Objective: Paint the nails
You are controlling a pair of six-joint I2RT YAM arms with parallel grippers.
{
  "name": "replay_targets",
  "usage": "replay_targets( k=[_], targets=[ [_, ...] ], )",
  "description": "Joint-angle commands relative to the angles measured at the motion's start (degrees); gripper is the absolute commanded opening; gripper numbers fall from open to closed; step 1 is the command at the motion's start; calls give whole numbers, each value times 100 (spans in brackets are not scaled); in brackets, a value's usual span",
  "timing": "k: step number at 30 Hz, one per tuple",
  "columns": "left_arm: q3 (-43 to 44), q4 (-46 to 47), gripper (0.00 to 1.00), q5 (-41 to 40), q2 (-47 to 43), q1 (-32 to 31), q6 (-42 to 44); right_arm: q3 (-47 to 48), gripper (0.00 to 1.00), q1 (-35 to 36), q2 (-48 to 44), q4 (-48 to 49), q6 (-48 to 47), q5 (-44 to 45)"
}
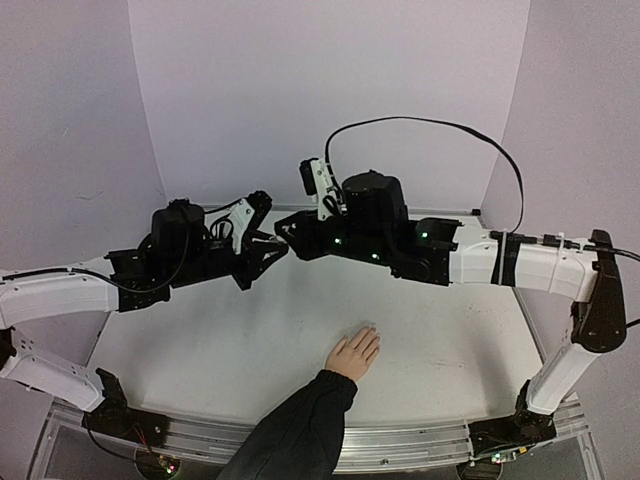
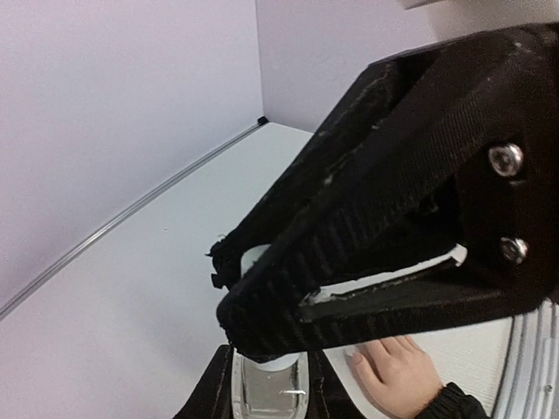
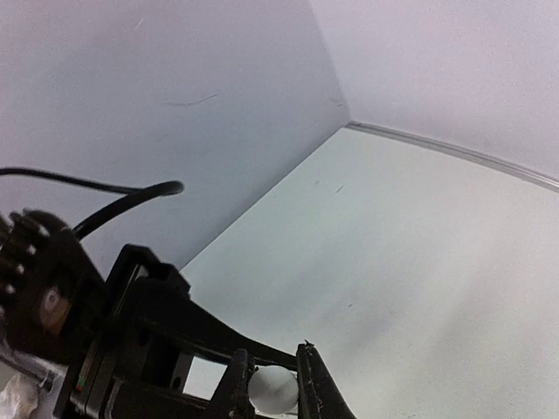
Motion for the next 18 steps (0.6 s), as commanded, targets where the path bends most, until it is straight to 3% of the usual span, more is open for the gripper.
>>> replay_targets(
  k=[1, 7, 10, 11, 14, 18],
  targets=[
    [392, 297, 0, -2332, 380, 204, 142, 614, 0, 628, 99, -839, 376, 1144],
    [264, 297, 0, -2370, 421, 102, 91, 726, 0, 634, 62, -944, 358, 1113],
    [158, 300, 0, -1666, 269, 100, 133, 574, 0, 584, -156, -904, 50, 1057],
    [109, 296, 0, -1253, 188, 101, 184, 515, 8, 507, -267, -893, -90, 865],
    [-79, 295, 0, 225, -137, 129, 346, 295, 49, -72, -647, -892, -649, -703],
    [-278, 295, 0, 2151, -515, 276, 374, -109, 83, -515, -977, -900, -1482, -3069]
  ],
)
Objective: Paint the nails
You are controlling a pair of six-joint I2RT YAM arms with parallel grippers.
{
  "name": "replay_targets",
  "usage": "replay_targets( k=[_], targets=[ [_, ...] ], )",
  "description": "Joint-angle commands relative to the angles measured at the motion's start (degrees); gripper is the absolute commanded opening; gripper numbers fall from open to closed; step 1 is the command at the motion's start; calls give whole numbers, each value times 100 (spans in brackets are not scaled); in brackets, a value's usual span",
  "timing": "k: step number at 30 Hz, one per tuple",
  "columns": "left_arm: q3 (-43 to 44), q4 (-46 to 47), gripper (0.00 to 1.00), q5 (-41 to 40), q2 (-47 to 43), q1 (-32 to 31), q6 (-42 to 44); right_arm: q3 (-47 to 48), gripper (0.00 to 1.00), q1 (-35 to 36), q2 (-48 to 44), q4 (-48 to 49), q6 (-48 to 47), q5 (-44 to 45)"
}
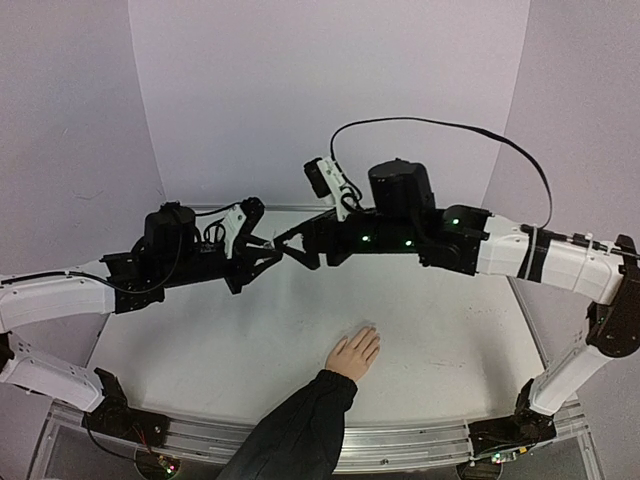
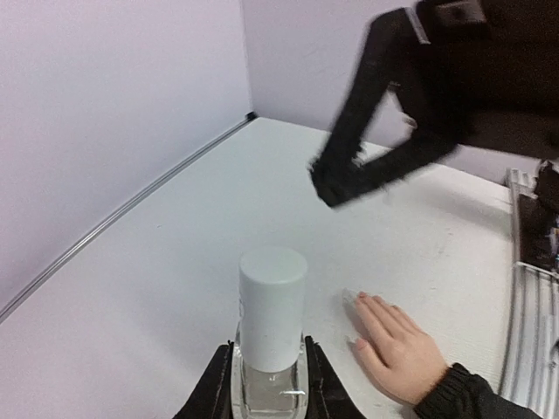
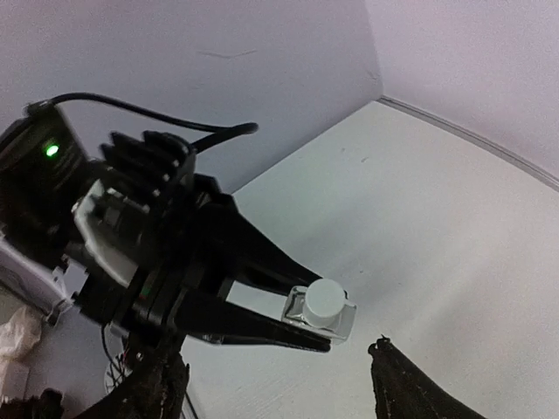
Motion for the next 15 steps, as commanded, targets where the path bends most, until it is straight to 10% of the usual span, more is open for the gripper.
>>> replay_targets(
  k=[1, 15],
  targets=[
    [-111, 160, 0, 2301, -560, 184, 24, -283, 86, -484, -676, 65, -1037, -2790],
    [459, 122, 0, 5481, 9, 254, -1167, -98, 65, -663, -275, 31, -1397, -4825]
  ],
)
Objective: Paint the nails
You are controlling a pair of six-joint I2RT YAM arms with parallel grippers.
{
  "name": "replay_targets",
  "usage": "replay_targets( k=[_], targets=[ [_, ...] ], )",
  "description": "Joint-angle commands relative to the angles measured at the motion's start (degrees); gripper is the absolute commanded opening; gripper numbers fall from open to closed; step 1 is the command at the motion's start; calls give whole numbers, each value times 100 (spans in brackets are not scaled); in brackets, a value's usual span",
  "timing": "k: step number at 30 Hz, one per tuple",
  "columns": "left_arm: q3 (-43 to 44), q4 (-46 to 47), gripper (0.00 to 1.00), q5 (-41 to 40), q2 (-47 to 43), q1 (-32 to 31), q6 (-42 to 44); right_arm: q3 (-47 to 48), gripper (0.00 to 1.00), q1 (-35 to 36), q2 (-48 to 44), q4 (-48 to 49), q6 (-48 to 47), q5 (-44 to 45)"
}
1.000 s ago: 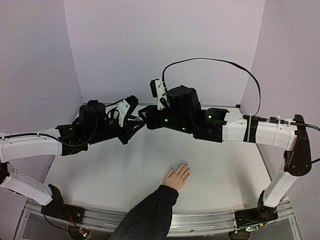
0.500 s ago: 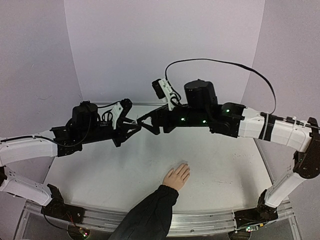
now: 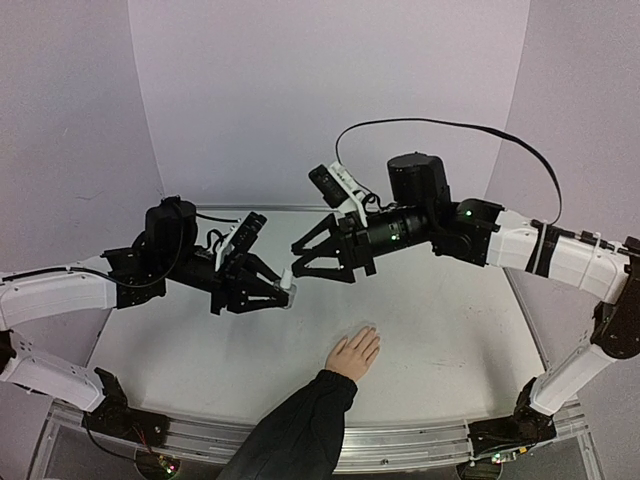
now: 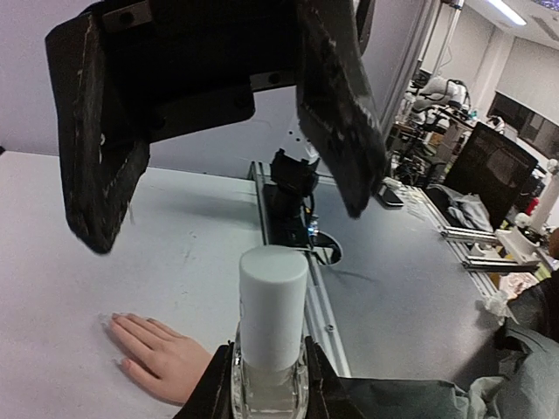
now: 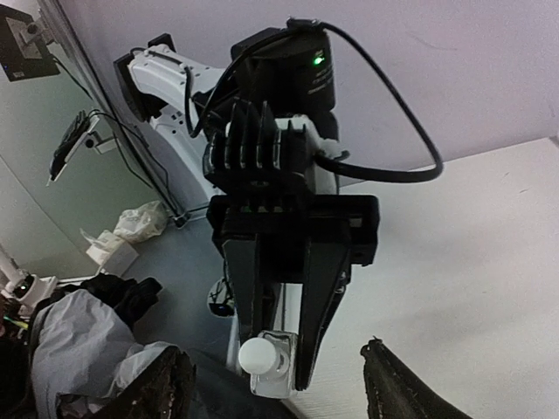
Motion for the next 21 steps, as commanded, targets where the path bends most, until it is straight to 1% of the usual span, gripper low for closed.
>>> replay_targets(
  k=[1, 4, 6, 11, 15, 19, 21],
  targets=[
    [446, 170, 0, 838, 145, 31, -392, 201, 63, 13, 240, 122, -194, -1019],
    [496, 171, 0, 881, 194, 31, -413, 212, 59, 12, 312, 127, -236, -1101],
    [526, 170, 0, 909, 234, 31, -438, 221, 52, 9, 330, 135, -266, -1087],
    [555, 171, 0, 892, 326, 31, -473, 288, 40, 14, 395, 188, -262, -1178],
    [592, 170, 0, 885, 387, 31, -484, 316, 38, 8, 457, 188, -259, -1258],
    [647, 170, 0, 909, 451, 31, -493, 328, 34, 12, 464, 182, -262, -1308],
    [664, 164, 0, 910, 479, 31, -500, 325, 30, 13, 465, 188, -266, -1339]
  ],
)
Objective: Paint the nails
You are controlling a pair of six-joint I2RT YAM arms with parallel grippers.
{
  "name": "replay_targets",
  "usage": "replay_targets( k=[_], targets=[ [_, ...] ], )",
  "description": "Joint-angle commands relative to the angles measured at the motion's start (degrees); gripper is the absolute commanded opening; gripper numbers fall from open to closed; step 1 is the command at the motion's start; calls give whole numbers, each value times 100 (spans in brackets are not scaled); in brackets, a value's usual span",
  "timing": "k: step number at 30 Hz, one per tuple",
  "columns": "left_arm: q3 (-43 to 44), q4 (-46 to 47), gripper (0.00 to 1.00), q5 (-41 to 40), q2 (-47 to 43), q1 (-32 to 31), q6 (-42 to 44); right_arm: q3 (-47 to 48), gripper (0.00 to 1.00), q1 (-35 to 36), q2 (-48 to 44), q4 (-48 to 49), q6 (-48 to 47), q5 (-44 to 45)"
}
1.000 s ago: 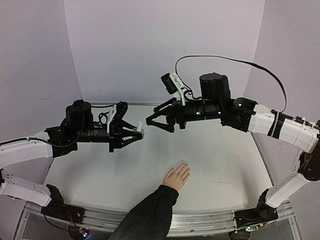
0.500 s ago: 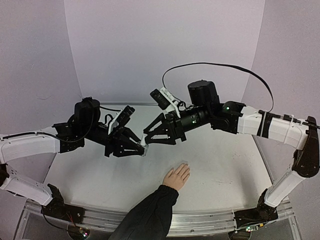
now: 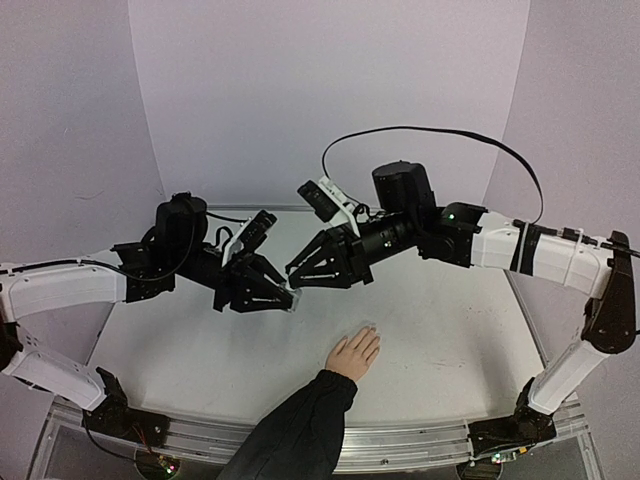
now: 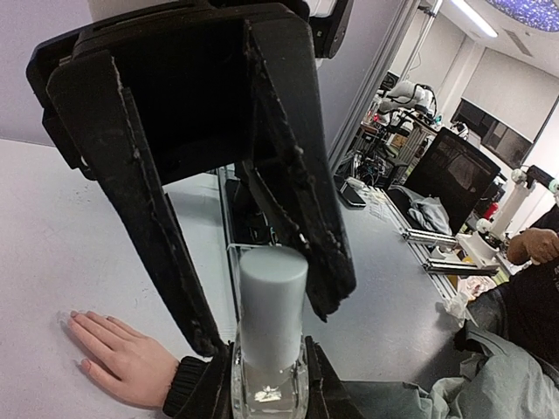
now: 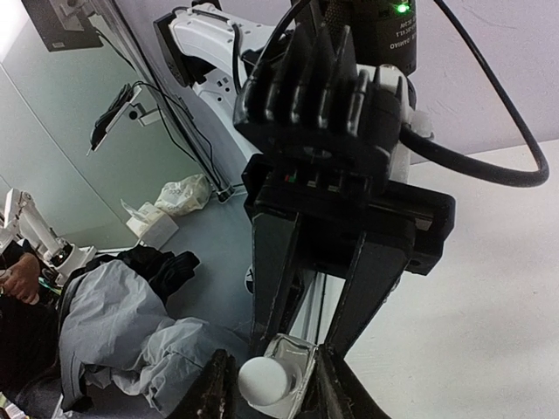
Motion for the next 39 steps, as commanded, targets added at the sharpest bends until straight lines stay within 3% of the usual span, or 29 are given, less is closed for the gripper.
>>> replay_targets(
  k=[1, 3, 6, 10, 13, 16, 18, 20, 23, 24, 25, 26, 27, 29, 31, 36, 39],
  targets=[
    [379, 158, 0, 178, 53, 27, -56, 276, 28, 10, 16, 186, -68, -315],
    [399, 157, 0, 175, 72, 33, -69, 272, 21, 8, 15, 186, -65, -314],
    [395, 145, 0, -7, 65, 39, -47, 252, 0, 12, 14, 177, -48, -305],
    [260, 58, 0, -1117, -153, 87, 137, 121, 0, 16, -26, 180, 10, -130],
    [39, -101, 0, -2989, -448, 88, 521, 31, 0, 11, -39, 178, 220, 430],
    [-68, -289, 0, -5044, -646, 82, 823, -27, 0, 69, -54, 190, 577, 1657],
    [-61, -370, 0, -5913, -713, 69, 875, 16, 0, 192, 2, 178, 788, 2470],
    [-35, -386, 0, -6255, -739, 64, 931, 107, 0, 354, 70, 138, 937, 3061],
    [-6, -384, 0, -6152, -695, 62, 961, 159, 0, 443, 93, 133, 1108, 3521],
    [-10, -387, 5, -6086, -684, 62, 925, 154, 0, 440, 77, 145, 1132, 3708],
    [-30, -387, 18, -6075, -677, 62, 877, 143, 0, 438, 58, 146, 1166, 3970],
    [-64, -386, 39, -6073, -675, 62, 786, 108, 0, 431, 13, 143, 1242, 4438],
    [-97, -385, 68, -6073, -681, 62, 707, 42, 0, 414, -38, 149, 1263, 4912],
    [-173, -386, 88, -5866, -705, 62, 611, -79, 0, 325, -113, 157, 1324, 5394],
    [-250, -385, 99, -5610, -759, 66, 554, -267, 0, 191, -185, 191, 1370, 6068],
    [-442, -393, 99, -5544, -980, 69, 506, -1054, 0, -295, -257, 221, 1600, 7796],
    [-509, -400, 99, -5574, -1090, 71, 531, -1639, 0, -817, -247, 377, 1836, 8251]
  ],
)
